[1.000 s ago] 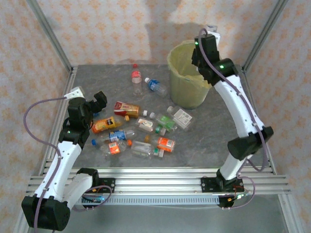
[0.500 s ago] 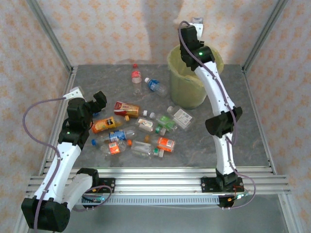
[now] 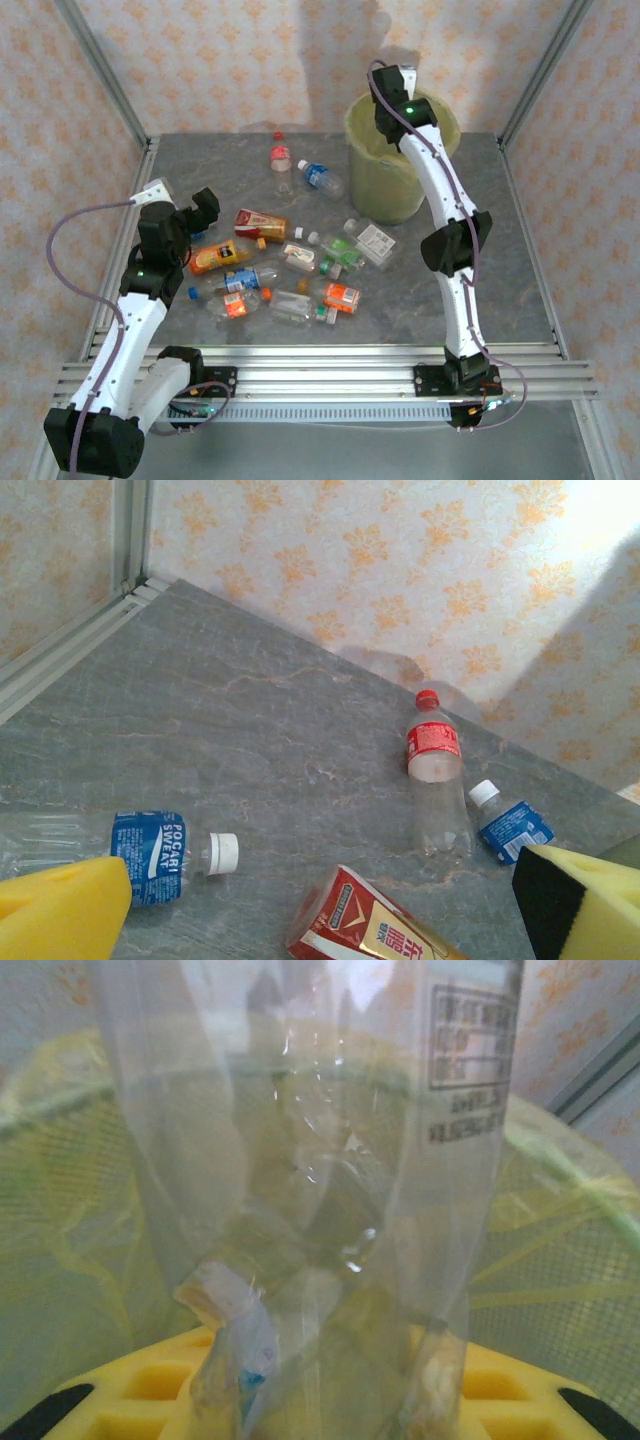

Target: Put the plastic bottles in the bin

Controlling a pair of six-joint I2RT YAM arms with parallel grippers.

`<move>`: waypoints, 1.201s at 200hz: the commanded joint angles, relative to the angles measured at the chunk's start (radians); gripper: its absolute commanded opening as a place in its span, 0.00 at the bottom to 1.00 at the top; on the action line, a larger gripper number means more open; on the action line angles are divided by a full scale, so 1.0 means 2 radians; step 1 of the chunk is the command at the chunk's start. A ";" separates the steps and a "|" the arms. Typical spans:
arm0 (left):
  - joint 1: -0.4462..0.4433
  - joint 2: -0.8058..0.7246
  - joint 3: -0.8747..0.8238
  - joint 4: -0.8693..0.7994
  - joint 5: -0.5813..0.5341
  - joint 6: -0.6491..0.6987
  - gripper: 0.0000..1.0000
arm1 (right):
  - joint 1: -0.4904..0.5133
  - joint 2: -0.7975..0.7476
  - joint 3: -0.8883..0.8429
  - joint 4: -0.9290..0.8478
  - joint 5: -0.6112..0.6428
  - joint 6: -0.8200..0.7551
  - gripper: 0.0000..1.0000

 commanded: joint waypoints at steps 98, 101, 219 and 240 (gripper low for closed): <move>0.004 -0.005 0.006 -0.014 -0.009 0.005 1.00 | -0.010 0.008 0.012 -0.035 -0.007 0.005 0.81; 0.005 -0.005 0.007 -0.014 -0.009 0.005 1.00 | -0.009 0.007 0.014 -0.037 -0.008 0.005 0.82; 0.004 -0.004 0.013 -0.019 -0.006 -0.002 1.00 | 0.065 -0.213 -0.130 -0.058 0.035 0.032 0.99; 0.004 -0.007 0.013 -0.021 -0.004 -0.003 1.00 | 0.073 -0.300 -0.248 -0.013 0.031 0.049 0.99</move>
